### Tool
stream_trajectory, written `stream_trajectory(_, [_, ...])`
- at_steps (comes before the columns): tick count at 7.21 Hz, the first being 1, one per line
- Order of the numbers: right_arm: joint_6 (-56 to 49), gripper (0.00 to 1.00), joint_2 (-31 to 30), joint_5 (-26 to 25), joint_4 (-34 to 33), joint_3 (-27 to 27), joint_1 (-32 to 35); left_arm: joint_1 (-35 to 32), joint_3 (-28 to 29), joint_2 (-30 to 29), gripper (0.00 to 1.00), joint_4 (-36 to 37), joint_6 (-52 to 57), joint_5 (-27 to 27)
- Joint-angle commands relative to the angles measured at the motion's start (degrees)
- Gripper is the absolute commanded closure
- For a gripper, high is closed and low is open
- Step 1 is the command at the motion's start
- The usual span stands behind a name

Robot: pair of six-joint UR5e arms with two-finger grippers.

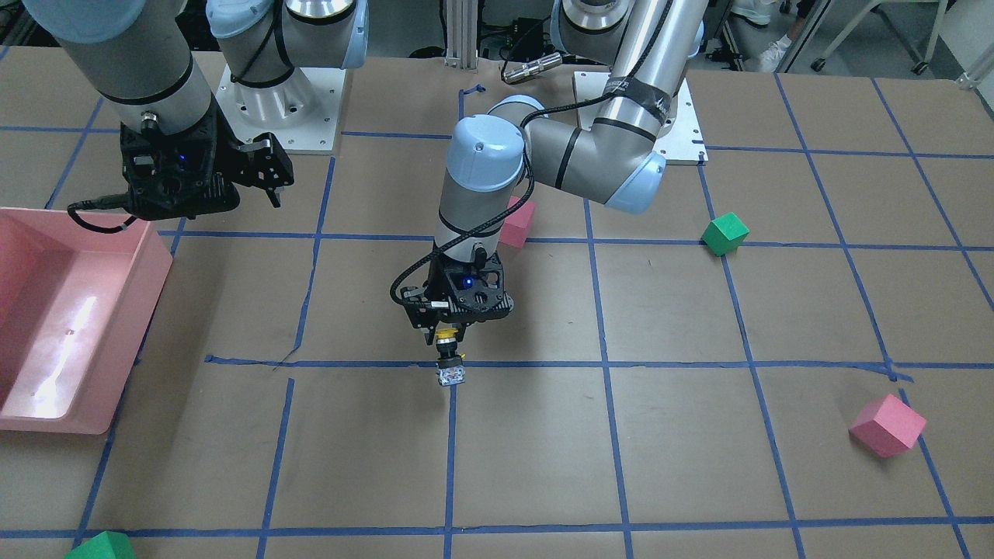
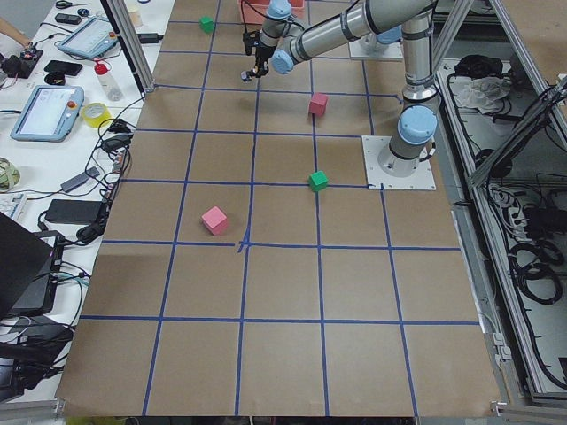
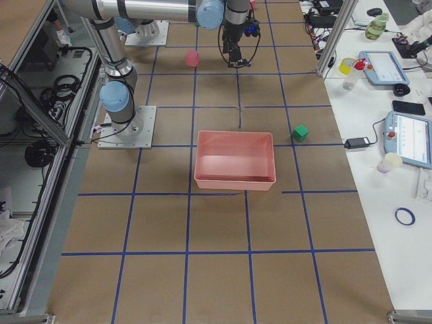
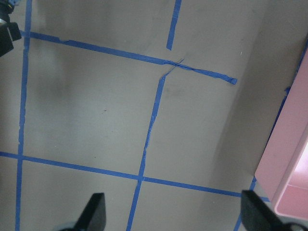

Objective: Align button upright
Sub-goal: 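Lift and rotate the button with the left gripper, cap up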

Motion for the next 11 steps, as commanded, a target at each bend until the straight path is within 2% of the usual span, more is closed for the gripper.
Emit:
stream_trajectory(1, [0.1,0.00,0.0,0.1,0.0,0.0,0.2,4.6,4.8,1.5,1.00,-17.4,-2.7,-13.9])
stream_trajectory(3, [0.1,0.00,0.0,0.1,-0.4,0.0,0.3,9.3,5.1,0.0,1.00,-22.7,-1.9,-23.2])
stream_trajectory(5, [-0.1,0.00,-0.1,0.0,-0.4,0.0,0.3,11.1,5.2,-1.5,1.00,-26.5,-2.5,-26.2])
stream_trajectory(6, [-0.5,0.00,0.0,-0.5,-0.4,0.0,0.3,11.6,5.8,-2.7,1.00,-26.5,-2.4,-27.0])
stream_trajectory(7, [0.5,0.00,-0.1,0.0,-0.4,0.0,0.3,11.8,6.8,-4.6,1.00,-26.5,-2.3,-30.2])
stream_trajectory(11, [0.5,0.00,-0.1,-1.0,-0.2,0.1,0.4,12.0,7.9,-6.5,1.00,-26.6,-1.8,-29.7])
